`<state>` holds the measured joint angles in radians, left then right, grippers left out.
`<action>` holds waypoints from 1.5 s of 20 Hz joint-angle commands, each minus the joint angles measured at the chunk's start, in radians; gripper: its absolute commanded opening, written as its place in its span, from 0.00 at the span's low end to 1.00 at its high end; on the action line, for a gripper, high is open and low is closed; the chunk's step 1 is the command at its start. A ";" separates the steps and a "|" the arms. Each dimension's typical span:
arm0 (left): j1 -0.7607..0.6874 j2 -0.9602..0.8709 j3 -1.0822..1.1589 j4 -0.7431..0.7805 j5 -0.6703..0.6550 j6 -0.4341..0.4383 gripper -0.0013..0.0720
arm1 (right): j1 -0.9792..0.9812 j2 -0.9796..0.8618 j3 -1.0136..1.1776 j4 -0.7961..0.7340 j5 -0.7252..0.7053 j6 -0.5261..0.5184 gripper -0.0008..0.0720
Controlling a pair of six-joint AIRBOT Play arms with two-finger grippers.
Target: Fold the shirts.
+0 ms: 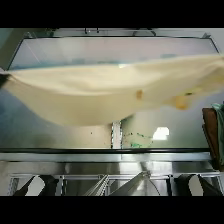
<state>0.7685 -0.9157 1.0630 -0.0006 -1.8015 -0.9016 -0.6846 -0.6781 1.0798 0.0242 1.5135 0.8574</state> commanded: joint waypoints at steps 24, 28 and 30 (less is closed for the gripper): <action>-0.541 -1.133 0.702 0.525 0.221 -0.247 0.04 | 0.359 -0.905 0.036 -0.021 -0.439 -0.230 0.04; -0.541 -1.294 0.946 0.526 0.306 -0.303 0.04 | 0.344 -1.149 0.246 0.025 -0.425 -0.171 0.04; -0.533 -1.329 1.013 0.532 0.321 -0.339 0.04 | 0.325 -1.209 0.326 0.025 -0.394 -0.131 0.04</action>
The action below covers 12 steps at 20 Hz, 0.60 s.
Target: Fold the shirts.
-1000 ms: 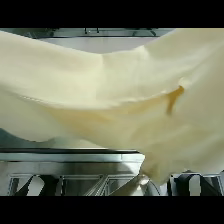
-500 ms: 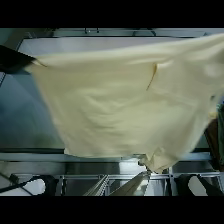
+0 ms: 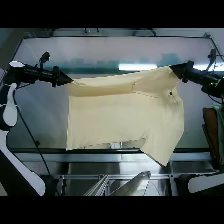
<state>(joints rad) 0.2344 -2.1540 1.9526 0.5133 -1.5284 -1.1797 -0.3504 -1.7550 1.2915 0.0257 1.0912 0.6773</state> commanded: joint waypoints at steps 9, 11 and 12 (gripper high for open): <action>0.024 -0.030 0.002 0.067 -0.158 -0.074 0.03 | -0.158 -0.153 0.165 -0.229 0.430 0.112 0.04; 0.019 0.011 -0.070 0.134 -0.171 -0.069 0.03 | -0.164 -0.152 0.165 -0.362 0.433 0.137 0.04; 0.017 0.032 -0.106 0.159 -0.173 -0.067 0.03 | -0.164 -0.152 0.165 -0.425 0.433 0.151 0.04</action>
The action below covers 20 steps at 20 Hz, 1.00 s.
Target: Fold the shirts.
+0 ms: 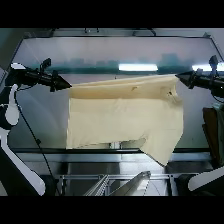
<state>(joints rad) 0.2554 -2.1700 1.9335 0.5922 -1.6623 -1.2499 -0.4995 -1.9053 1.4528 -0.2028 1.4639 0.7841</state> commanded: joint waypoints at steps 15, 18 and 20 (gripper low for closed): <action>-0.065 0.112 -0.138 0.230 -0.118 -0.016 0.39 | -0.007 0.050 0.002 -0.558 0.064 0.192 0.41; -0.048 0.241 -0.225 0.278 -0.088 0.035 0.37 | -0.047 0.169 -0.042 -0.609 0.116 0.182 0.33; -0.020 0.377 -0.408 0.370 -0.042 0.068 0.38 | -0.079 0.310 -0.191 -0.648 0.103 0.182 0.33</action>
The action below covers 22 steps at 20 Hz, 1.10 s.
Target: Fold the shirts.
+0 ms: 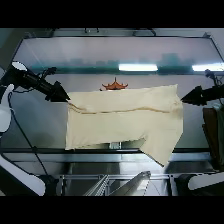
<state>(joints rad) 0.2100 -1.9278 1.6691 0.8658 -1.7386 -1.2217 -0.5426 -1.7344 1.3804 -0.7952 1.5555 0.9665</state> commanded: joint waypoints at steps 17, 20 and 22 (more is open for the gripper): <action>0.185 0.489 -0.926 0.129 0.325 0.070 0.38 | 0.006 0.292 -0.807 0.026 -0.379 -0.008 0.55; 0.134 0.489 -0.975 0.135 0.365 0.069 0.38 | 0.033 0.283 -0.806 0.082 -0.369 -0.049 0.35; 0.114 0.489 -0.999 0.140 0.391 0.069 0.38 | 0.032 0.283 -0.806 0.085 -0.351 -0.055 0.34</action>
<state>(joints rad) 0.3546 -1.4399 0.7086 0.9993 -1.3891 -1.1511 -0.5259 -1.4395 0.5758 -0.7551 1.2015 0.9432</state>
